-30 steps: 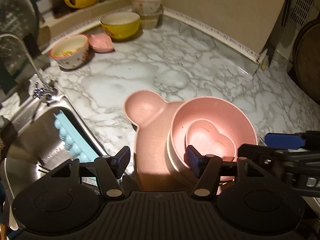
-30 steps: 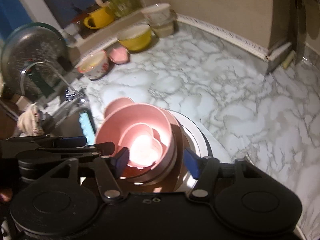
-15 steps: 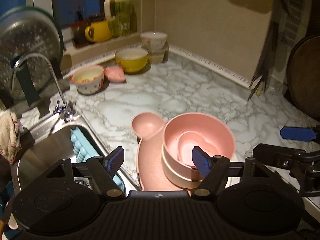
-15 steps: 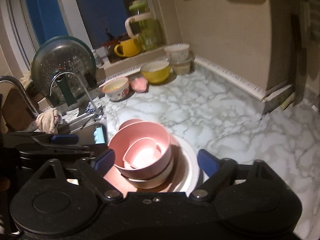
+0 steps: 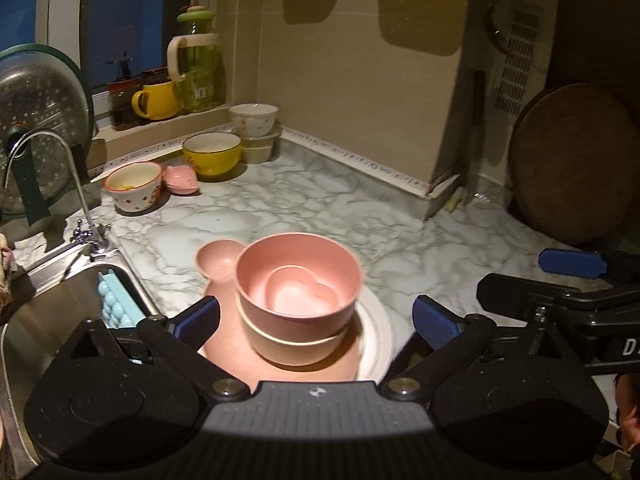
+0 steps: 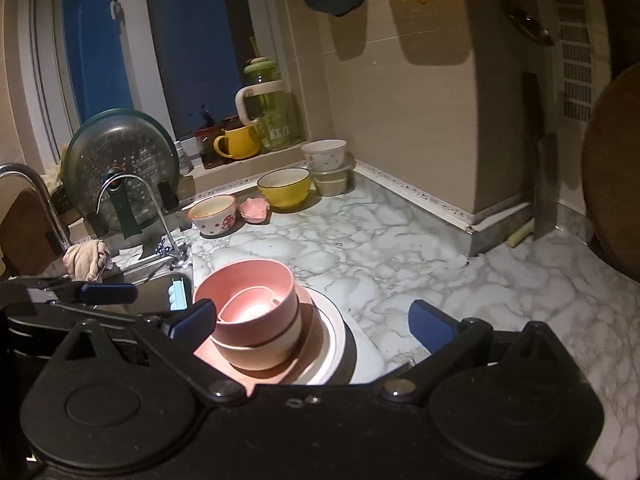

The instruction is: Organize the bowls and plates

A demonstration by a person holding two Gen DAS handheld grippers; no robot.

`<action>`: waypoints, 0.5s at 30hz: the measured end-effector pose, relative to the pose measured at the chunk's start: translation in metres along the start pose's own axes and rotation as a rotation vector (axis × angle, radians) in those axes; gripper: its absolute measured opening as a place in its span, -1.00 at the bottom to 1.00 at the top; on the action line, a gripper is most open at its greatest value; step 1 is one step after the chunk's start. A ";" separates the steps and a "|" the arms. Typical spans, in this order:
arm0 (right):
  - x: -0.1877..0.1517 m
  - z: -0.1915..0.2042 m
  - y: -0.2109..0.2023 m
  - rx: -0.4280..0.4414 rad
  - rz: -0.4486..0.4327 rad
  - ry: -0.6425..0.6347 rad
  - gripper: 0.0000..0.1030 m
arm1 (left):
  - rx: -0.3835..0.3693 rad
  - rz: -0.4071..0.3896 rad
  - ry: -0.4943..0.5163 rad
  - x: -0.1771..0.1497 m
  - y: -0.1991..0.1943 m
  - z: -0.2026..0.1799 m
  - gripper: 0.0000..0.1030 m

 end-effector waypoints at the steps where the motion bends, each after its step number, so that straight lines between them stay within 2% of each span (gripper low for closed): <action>1: -0.001 -0.002 -0.002 -0.003 -0.003 0.005 0.99 | 0.001 -0.006 0.000 0.000 -0.002 -0.003 1.00; 7: -0.010 -0.009 -0.018 -0.002 -0.040 0.025 0.99 | -0.014 -0.028 -0.023 -0.004 -0.013 -0.011 1.00; 15: -0.021 -0.013 -0.037 -0.034 -0.083 0.032 0.99 | -0.004 -0.048 0.006 -0.008 -0.026 -0.023 1.00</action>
Point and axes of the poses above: each gripper's, at about its wrist camera, not at the fingertips, and y roughly the way its jaws point, z to its left, x to its top, the point moved 10 cm from there along y, roughly the way its jaws point, and after that the axes turned 8 degrees about y, right-handed, at the moved point
